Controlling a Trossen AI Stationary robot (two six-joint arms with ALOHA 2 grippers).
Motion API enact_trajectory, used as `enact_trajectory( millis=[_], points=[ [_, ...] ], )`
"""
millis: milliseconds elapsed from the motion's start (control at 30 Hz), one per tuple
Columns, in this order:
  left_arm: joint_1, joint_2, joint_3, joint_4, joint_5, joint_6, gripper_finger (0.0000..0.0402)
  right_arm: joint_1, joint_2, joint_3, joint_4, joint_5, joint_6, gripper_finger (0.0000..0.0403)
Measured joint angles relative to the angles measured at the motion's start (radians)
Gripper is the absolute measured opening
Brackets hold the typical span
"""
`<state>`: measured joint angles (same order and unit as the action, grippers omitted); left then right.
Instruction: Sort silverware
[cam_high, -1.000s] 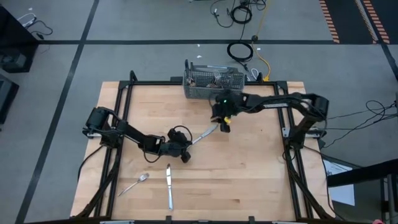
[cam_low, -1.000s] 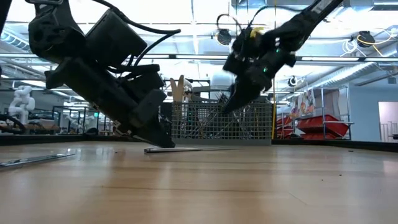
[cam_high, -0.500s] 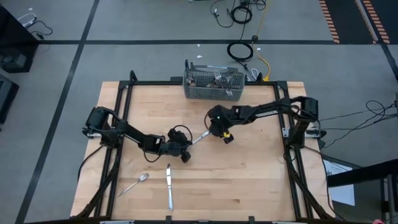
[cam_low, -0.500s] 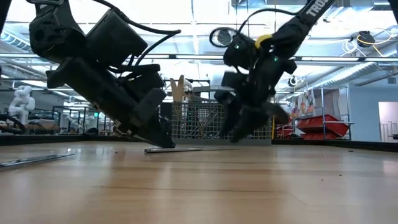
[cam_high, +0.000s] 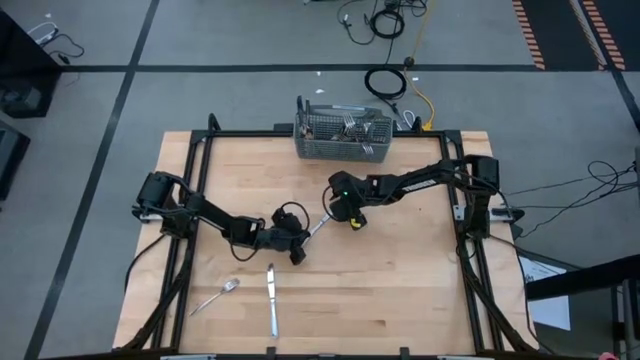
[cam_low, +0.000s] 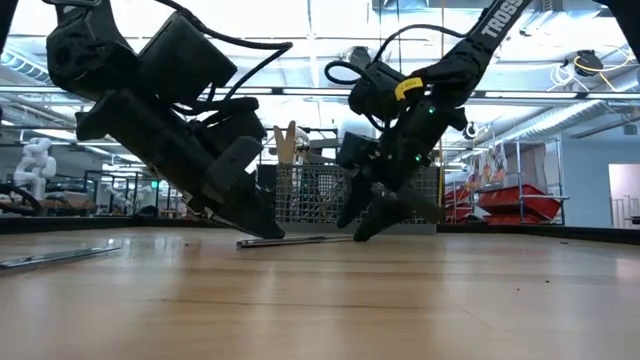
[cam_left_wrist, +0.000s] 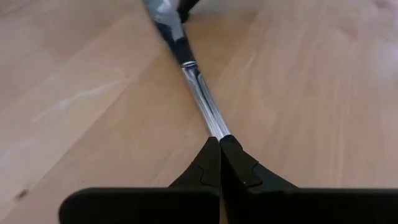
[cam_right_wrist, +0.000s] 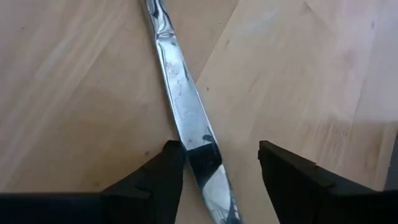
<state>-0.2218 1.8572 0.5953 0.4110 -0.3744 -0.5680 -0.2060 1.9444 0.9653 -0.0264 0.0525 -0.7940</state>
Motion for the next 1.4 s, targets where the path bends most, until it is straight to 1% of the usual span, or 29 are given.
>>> enact_trajectory(
  millis=[100,167,267,367,400,600,700,800,867,1000,1067,1133,1200,1267,1333,1400],
  points=[
    [0.002,0.000,0.000,0.003,0.018,0.024,0.0000,0.009,0.003,0.000,0.001,0.020,0.004,0.0172],
    [0.008,0.000,0.000,0.013,0.037,0.036,0.0000,0.013,0.003,-0.002,0.009,0.025,0.021,0.0147],
    [0.013,0.000,0.000,0.036,0.073,0.067,0.0000,0.020,0.005,-0.004,0.019,0.041,0.025,0.0093],
    [0.019,0.000,0.000,0.045,0.100,0.078,0.0000,0.030,0.009,-0.005,0.020,0.090,0.052,0.0025],
    [0.021,0.000,0.000,0.051,0.116,0.078,0.0000,0.031,0.010,-0.006,0.021,0.096,0.063,0.0015],
    [0.021,0.002,0.000,0.077,0.147,0.104,0.0000,0.051,0.009,-0.007,0.039,0.202,0.114,0.0002],
    [0.021,0.003,-0.001,0.081,0.134,0.092,0.0000,0.057,-0.004,-0.009,0.051,0.206,0.148,0.0000],
    [0.028,0.005,-0.002,0.073,0.120,0.039,0.0000,0.062,-0.039,-0.012,0.039,0.199,0.225,0.0000],
    [0.032,0.005,-0.002,0.079,0.121,0.024,0.0000,0.061,-0.088,-0.017,0.011,0.166,0.288,0.0000],
    [0.036,0.006,-0.005,0.092,0.121,0.006,0.0000,0.055,-0.215,-0.010,0.044,0.016,0.436,0.0001],
    [0.037,0.006,-0.005,0.088,0.121,0.005,0.0000,0.056,-0.251,-0.010,0.041,-0.025,0.493,0.0001],
    [0.036,0.006,-0.004,0.087,0.121,0.005,0.0000,0.056,-0.273,-0.012,0.032,-0.089,0.517,0.0001],
    [0.036,0.021,-0.006,0.103,0.120,0.001,0.0000,0.059,-0.291,-0.013,0.045,-0.143,0.523,0.0001],
    [0.036,0.049,-0.006,0.133,0.128,-0.003,0.0000,0.063,-0.297,-0.009,0.049,-0.157,0.489,0.0003],
    [0.037,0.079,-0.006,0.182,0.139,-0.004,0.0000,0.066,-0.292,-0.009,0.003,-0.159,0.436,0.0018],
    [0.039,0.104,-0.006,0.233,0.153,-0.011,0.0000,0.066,-0.281,-0.010,-0.034,-0.156,0.386,0.0043]
  ],
)
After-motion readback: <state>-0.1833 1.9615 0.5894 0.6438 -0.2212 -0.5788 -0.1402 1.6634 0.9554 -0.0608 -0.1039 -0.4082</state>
